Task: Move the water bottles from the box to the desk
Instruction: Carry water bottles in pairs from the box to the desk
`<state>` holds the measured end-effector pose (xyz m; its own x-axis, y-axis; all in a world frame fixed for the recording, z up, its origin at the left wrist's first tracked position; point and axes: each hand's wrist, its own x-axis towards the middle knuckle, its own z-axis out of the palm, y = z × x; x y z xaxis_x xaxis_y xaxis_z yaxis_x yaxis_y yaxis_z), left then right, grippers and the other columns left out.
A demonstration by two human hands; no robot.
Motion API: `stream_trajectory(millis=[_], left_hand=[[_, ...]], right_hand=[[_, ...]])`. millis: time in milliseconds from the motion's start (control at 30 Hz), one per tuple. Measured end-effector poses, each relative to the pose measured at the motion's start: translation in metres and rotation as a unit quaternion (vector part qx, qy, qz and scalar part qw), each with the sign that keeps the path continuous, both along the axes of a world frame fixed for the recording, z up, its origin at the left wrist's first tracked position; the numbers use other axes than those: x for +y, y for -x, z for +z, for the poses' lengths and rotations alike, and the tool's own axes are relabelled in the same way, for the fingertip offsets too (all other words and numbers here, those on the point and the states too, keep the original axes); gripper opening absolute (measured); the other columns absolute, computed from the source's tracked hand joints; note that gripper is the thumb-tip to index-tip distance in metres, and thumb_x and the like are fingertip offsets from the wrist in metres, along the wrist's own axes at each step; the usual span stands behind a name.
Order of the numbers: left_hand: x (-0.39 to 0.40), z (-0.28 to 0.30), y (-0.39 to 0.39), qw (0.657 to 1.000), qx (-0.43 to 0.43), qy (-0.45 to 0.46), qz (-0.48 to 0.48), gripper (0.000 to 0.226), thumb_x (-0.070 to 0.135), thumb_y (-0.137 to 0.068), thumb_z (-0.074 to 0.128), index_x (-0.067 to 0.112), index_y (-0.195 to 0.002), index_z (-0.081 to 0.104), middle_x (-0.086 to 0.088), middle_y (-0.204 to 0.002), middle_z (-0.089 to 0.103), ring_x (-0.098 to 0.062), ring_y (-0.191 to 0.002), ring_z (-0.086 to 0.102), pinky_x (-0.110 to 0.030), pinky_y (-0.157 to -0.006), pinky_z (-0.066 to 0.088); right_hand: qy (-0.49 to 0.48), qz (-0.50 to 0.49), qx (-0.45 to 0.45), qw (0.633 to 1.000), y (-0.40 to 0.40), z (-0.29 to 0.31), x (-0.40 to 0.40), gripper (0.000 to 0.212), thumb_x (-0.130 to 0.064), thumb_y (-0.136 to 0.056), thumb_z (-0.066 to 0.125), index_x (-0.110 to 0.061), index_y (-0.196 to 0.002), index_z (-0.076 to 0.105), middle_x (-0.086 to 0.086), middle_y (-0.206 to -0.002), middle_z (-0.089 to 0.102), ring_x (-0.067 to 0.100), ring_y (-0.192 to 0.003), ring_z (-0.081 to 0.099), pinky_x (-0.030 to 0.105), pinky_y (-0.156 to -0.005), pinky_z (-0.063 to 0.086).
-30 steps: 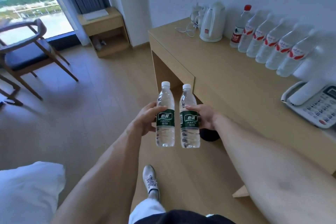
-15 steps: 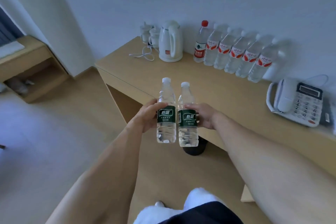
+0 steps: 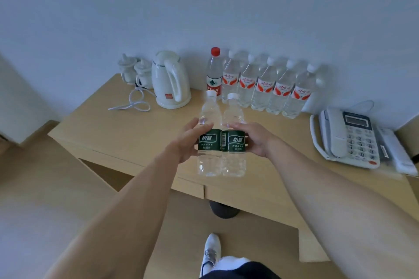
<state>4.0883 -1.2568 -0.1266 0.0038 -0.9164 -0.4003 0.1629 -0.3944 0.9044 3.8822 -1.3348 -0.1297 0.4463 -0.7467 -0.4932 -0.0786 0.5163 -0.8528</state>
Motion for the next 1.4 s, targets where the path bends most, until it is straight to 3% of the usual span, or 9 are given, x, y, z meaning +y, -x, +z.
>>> stream_trajectory(millis=[133,233,333,500,733,867,1067,1267,1400], left_hand=[[-0.047,0.010,-0.014,0.999,-0.023,0.025,-0.021,0.048,0.020,-0.090,0.075,0.021,-0.132,0.053,-0.017,-0.120,0.068,-0.035,-0.109,0.068,-0.060,-0.084,0.058],[-0.075,0.014,-0.021,0.996,-0.048,0.073,-0.015,0.061,0.019,-0.076,0.084,0.018,-0.128,0.053,-0.014,-0.125,0.065,-0.031,-0.107,0.070,-0.049,-0.080,0.060],[-0.098,0.015,-0.026,0.993,-0.056,0.107,-0.002,0.068,0.016,-0.067,0.085,0.013,-0.127,0.053,-0.016,-0.123,0.063,-0.031,-0.108,0.069,-0.039,-0.080,0.056],[-0.137,0.009,-0.038,0.979,-0.145,0.141,-0.025,0.072,0.005,-0.068,0.090,0.015,-0.129,0.052,-0.006,-0.118,0.068,-0.020,-0.106,0.068,-0.036,-0.088,0.056],[-0.165,0.003,-0.053,0.960,-0.224,0.156,-0.057,0.068,0.000,-0.069,0.088,0.025,-0.122,0.053,-0.001,-0.115,0.069,-0.016,-0.106,0.067,-0.044,-0.096,0.055],[-0.170,0.000,-0.061,0.952,-0.252,0.158,-0.077,0.065,0.005,-0.068,0.090,0.030,-0.115,0.053,0.005,-0.112,0.069,-0.012,-0.106,0.065,-0.045,-0.096,0.055],[-0.172,-0.001,-0.066,0.936,-0.298,0.161,-0.097,0.068,0.013,-0.065,0.092,0.030,-0.116,0.049,0.009,-0.112,0.067,-0.007,-0.105,0.063,-0.039,-0.093,0.056],[-0.171,0.018,-0.062,0.883,-0.407,0.175,-0.152,0.078,0.025,-0.068,0.089,0.025,-0.133,0.045,0.008,-0.112,0.065,-0.017,-0.102,0.063,-0.033,-0.085,0.051],[-0.173,0.048,-0.063,0.851,-0.458,0.215,-0.141,0.066,0.031,-0.071,0.086,0.024,-0.129,0.055,0.004,-0.106,0.069,-0.017,-0.097,0.064,-0.035,-0.085,0.054]], right_hand=[[0.035,-0.029,-0.020,0.999,-0.014,0.002,-0.041,0.046,-0.020,-0.090,0.070,-0.001,-0.130,0.058,0.021,-0.119,0.067,0.035,-0.103,0.067,0.046,-0.083,0.057],[0.061,-0.068,-0.024,0.996,-0.023,0.006,-0.066,0.071,-0.021,-0.075,0.081,-0.005,-0.138,0.050,0.018,-0.130,0.064,0.034,-0.115,0.063,0.049,-0.098,0.052],[0.112,-0.093,0.005,0.989,-0.028,0.007,-0.082,0.071,-0.015,-0.073,0.084,-0.010,-0.136,0.051,0.007,-0.124,0.069,0.020,-0.113,0.065,0.038,-0.098,0.049],[0.179,-0.116,0.040,0.976,-0.031,0.008,-0.105,0.059,-0.009,-0.074,0.085,-0.021,-0.124,0.056,-0.017,-0.099,0.074,-0.009,-0.088,0.067,0.011,-0.070,0.048],[0.236,-0.129,0.121,0.956,-0.040,0.003,-0.113,0.066,-0.009,-0.069,0.089,-0.029,-0.121,0.055,-0.017,-0.109,0.068,-0.015,-0.094,0.061,0.011,-0.078,0.046],[0.244,-0.115,0.168,0.948,-0.044,-0.001,-0.115,0.078,-0.012,-0.067,0.091,-0.020,-0.134,0.052,-0.011,-0.118,0.066,-0.003,-0.106,0.059,0.015,-0.080,0.044],[0.267,-0.108,0.228,0.930,-0.049,-0.006,-0.112,0.074,-0.016,-0.063,0.093,-0.028,-0.125,0.054,-0.011,-0.118,0.065,0.008,-0.113,0.059,0.016,-0.081,0.043],[0.284,-0.092,0.261,0.918,-0.050,-0.004,-0.110,0.080,-0.017,-0.065,0.092,-0.026,-0.134,0.052,-0.023,-0.109,0.061,0.007,-0.114,0.057,0.012,-0.080,0.039],[0.299,-0.104,0.265,0.911,-0.049,0.000,-0.109,0.087,-0.023,-0.065,0.093,-0.027,-0.140,0.048,-0.013,-0.122,0.058,0.010,-0.111,0.057,0.021,-0.086,0.042]])
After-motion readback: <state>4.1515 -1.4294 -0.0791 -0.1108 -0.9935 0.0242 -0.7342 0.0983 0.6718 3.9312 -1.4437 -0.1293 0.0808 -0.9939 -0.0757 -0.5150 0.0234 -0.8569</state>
